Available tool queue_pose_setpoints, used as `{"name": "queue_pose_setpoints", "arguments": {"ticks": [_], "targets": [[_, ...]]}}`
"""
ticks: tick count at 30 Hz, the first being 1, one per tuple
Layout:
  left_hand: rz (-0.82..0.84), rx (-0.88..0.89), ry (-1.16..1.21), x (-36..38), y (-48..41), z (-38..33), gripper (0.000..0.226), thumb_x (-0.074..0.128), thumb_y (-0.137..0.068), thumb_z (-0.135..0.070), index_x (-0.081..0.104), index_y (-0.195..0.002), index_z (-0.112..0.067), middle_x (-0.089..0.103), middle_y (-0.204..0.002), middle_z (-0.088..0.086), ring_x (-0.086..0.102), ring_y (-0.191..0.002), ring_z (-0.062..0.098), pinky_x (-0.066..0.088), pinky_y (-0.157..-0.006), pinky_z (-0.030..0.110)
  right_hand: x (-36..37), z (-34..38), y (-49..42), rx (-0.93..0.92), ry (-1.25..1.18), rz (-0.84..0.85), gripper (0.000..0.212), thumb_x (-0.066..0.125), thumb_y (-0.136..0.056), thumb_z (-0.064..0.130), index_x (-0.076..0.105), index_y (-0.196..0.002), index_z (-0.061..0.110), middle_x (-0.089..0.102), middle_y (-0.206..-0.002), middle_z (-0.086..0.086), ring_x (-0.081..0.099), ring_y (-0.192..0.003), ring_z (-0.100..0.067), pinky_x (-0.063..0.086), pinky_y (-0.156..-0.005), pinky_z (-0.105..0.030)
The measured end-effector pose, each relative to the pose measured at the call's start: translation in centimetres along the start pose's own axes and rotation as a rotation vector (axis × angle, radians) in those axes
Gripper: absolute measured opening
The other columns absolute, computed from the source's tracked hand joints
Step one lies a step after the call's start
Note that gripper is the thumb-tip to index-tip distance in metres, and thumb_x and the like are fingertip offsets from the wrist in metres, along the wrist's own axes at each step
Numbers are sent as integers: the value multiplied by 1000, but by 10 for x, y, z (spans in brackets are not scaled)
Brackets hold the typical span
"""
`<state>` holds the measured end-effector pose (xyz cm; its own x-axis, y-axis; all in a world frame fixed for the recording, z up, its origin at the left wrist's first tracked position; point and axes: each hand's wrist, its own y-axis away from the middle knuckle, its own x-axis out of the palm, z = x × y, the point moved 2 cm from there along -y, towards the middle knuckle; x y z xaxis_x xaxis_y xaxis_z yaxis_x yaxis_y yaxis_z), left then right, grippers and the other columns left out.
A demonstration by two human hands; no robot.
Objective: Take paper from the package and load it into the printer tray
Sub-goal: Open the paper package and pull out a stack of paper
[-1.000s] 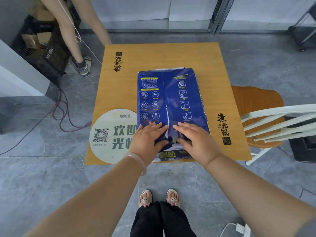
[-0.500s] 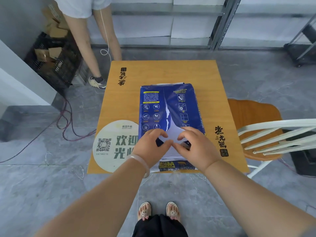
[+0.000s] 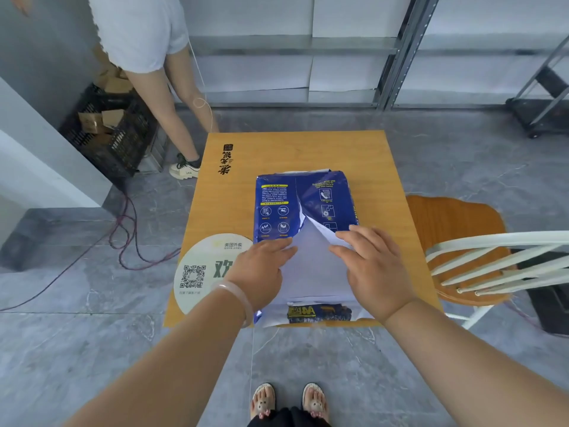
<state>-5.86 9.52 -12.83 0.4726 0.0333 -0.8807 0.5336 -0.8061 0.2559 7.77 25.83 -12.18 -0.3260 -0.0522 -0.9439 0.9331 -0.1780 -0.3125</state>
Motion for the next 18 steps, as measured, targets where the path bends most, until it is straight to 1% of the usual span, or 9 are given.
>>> {"name": "queue_pose_setpoints", "arguments": {"ticks": [2, 4, 6, 8, 9, 11, 14, 16, 18], "targets": [[17, 86, -361, -7, 3, 8, 55, 40, -93, -14, 30, -143, -35, 25, -154, -14, 12, -144, 14, 11, -117, 38, -4, -11, 3, -34, 128, 15, 39, 50, -79, 1, 69, -110, 15, 66, -120, -4, 52, -123, -31, 27, -107, -52], [37, 171, -598, -10, 5, 13, 54, 48, -92, -22, 31, -142, -34, 29, -152, -11, 8, -145, 20, 0, -116, 47, -8, -21, 5, -25, 240, 109, 40, 47, -81, 3, 68, -114, 13, 63, -127, -4, 44, -131, -31, 11, -112, -55], [43, 184, -678, -11, 6, 16, 53, 54, -89, -23, 37, -139, -31, 37, -148, -7, 10, -144, 25, -9, -114, 51, -9, -27, 6, 51, 334, 292, 45, 56, -79, 3, 62, -122, 14, 52, -141, -4, 26, -142, -30, -11, -113, -54], [43, 136, -700, -13, 2, 20, 47, 51, -90, -23, 44, -135, -29, 42, -145, -7, 14, -143, 26, -12, -113, 51, -7, -32, 5, 145, 444, 458, 54, 52, -83, 6, 47, -136, 17, 31, -154, -2, -1, -146, -27, -29, -106, -54], [51, 94, -707, -13, 0, 23, 43, 48, -90, -25, 46, -133, -29, 43, -144, -8, 16, -143, 25, -12, -113, 51, -6, -34, 5, 173, 488, 505, 57, 48, -84, 8, 40, -140, 16, 22, -157, -1, -11, -146, -27, -33, -102, -55], [102, -1, -721, -12, -6, 29, 44, 43, -90, -30, 44, -134, -30, 41, -145, -9, 18, -142, 23, -10, -114, 50, -1, -37, 5, 199, 562, 571, 61, 43, -84, 12, 32, -143, 13, 14, -159, -3, -20, -143, -29, -34, -98, -59], [116, -97, -670, -1, -11, 28, 55, 35, -90, -32, 27, -144, -25, 35, -150, -6, 20, -141, 22, -9, -114, 49, 7, -34, 4, 176, 679, 672, 61, 36, -85, 17, 27, -145, 8, 2, -160, -12, -26, -140, -37, -33, -95, -65], [86, -115, -672, 10, -12, 20, 59, 30, -92, -32, 15, -148, -17, 24, -155, 2, 14, -143, 25, -9, -114, 48, 14, -28, 2, 130, 772, 753, 54, 34, -88, 20, 35, -140, 6, -7, -157, -22, -29, -136, -44, -31, -94, -68], [68, -128, -688, 22, -13, 12, 61, 28, -94, -29, 7, -149, -11, 6, -159, 9, 2, -145, 28, -12, -114, 48, 20, -25, 0, 94, 823, 841, 48, 37, -90, 24, 44, -134, 5, -12, -154, -28, -32, -132, -49, -30, -93, -68]]}}
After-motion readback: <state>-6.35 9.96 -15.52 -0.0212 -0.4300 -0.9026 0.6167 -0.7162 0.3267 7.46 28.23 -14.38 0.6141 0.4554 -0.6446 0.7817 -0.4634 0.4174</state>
